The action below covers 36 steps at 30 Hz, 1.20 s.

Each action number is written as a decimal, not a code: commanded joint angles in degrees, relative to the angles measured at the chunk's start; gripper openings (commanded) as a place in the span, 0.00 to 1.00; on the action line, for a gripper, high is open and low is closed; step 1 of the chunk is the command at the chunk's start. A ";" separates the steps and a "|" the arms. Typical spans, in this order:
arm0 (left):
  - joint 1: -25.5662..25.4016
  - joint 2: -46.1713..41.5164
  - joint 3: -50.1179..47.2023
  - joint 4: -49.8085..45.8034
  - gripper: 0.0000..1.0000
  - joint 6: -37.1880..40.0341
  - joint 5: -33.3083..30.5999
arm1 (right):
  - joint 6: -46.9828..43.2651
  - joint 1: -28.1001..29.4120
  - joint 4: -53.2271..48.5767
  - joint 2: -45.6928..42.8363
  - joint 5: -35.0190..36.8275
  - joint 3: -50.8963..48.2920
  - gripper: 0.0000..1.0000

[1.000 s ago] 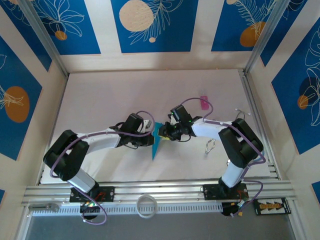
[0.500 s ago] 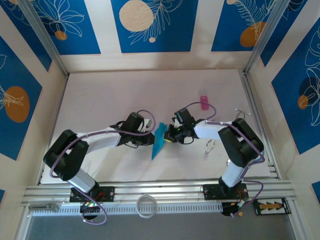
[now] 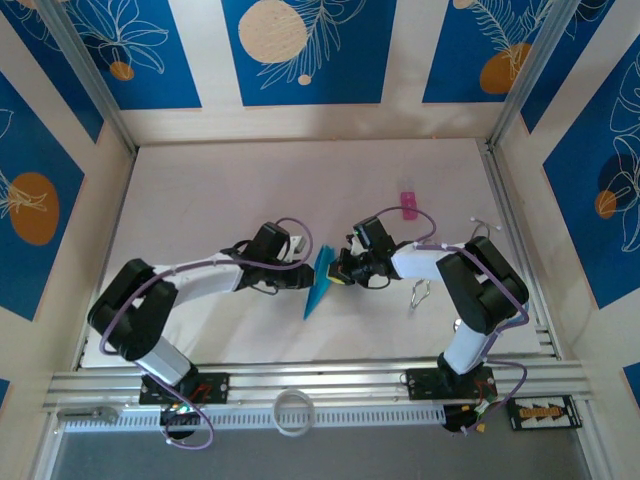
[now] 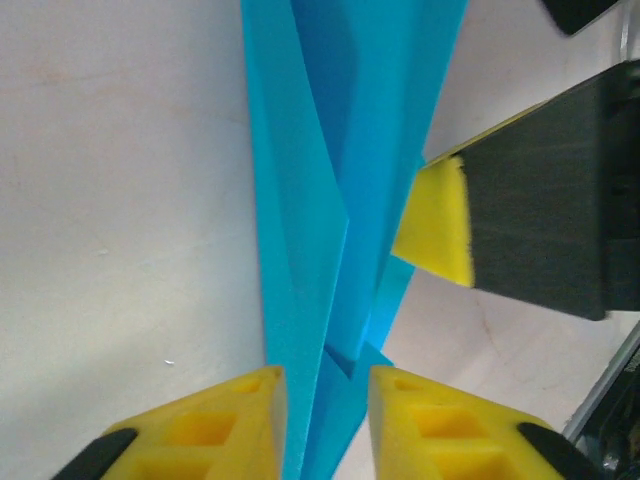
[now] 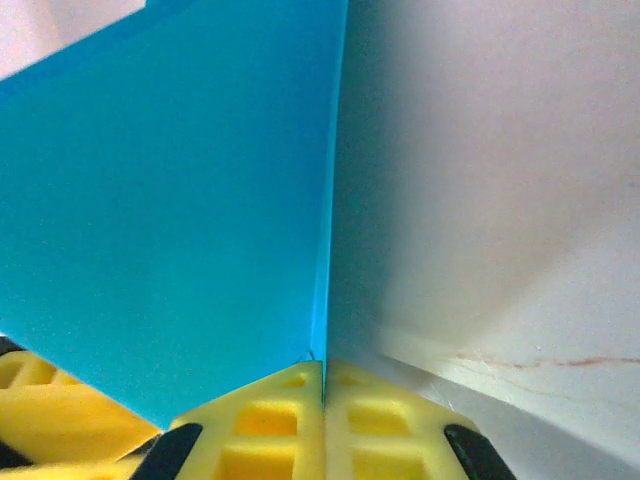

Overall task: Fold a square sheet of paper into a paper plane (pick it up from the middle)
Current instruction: Move the paper plane to the center of the table.

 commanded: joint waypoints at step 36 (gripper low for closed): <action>-1.28 4.46 3.66 -0.42 0.46 -0.05 2.59 | -0.14 -0.21 -0.36 0.98 -1.99 0.48 0.05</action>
